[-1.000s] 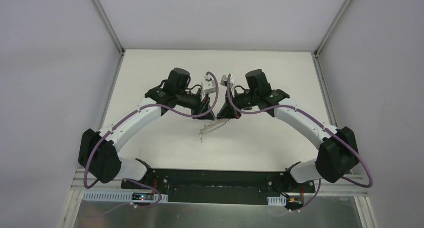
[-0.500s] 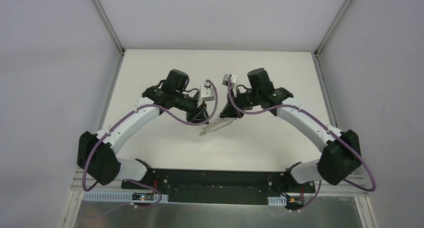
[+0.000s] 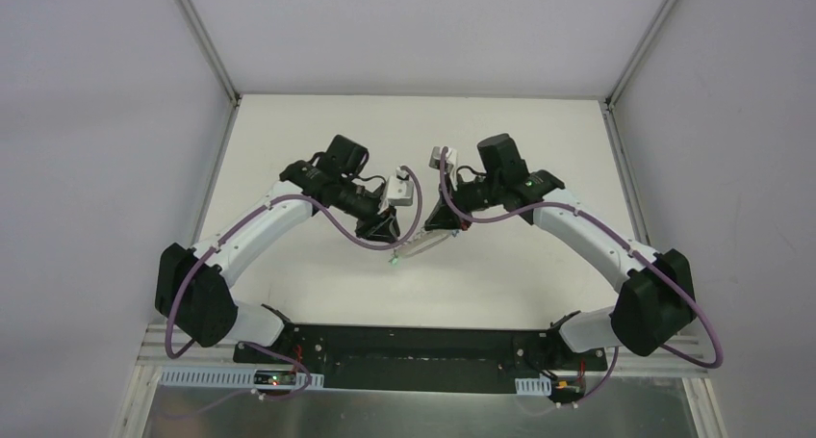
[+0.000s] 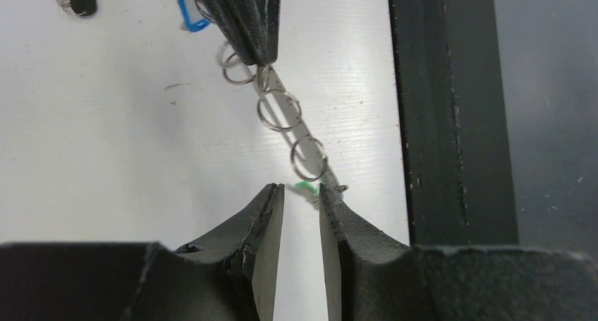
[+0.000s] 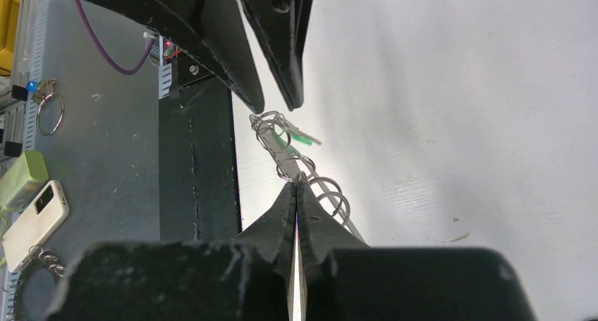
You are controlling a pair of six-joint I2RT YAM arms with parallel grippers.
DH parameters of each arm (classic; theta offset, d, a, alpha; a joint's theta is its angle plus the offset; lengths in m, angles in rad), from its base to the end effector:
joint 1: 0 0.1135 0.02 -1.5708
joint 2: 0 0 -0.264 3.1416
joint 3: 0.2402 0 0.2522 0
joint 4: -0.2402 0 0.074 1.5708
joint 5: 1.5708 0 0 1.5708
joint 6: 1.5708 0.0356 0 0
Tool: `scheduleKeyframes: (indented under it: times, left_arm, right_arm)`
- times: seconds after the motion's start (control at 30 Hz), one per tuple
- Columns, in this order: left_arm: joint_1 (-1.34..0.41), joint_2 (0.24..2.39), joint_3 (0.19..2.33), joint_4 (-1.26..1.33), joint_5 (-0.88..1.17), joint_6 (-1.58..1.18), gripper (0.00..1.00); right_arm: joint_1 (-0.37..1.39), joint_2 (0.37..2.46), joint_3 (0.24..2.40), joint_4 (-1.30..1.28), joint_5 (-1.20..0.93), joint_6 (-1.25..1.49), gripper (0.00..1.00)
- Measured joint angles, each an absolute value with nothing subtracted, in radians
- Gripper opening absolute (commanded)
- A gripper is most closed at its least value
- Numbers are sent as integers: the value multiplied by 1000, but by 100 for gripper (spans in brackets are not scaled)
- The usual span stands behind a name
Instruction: Put the keys on the keyring
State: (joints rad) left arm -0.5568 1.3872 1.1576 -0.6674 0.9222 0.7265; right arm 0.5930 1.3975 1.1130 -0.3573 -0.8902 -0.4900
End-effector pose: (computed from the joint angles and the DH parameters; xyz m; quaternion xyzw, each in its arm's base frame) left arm 0.2258 -0.1740 0.3011 0.6237 0.5891 -0.3933 0.3306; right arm 0.2363 0.1926 0.3047 -0.5812 0.5921 0.4052 0.3840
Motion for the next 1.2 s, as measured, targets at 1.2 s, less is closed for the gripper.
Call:
scheduleKeyframes:
  times: [1.2]
  left_arm:
    - [-629, 1328, 1000, -442, 920, 816, 33]
  right_arm:
    - [569, 1393, 1065, -346, -982, -524, 0]
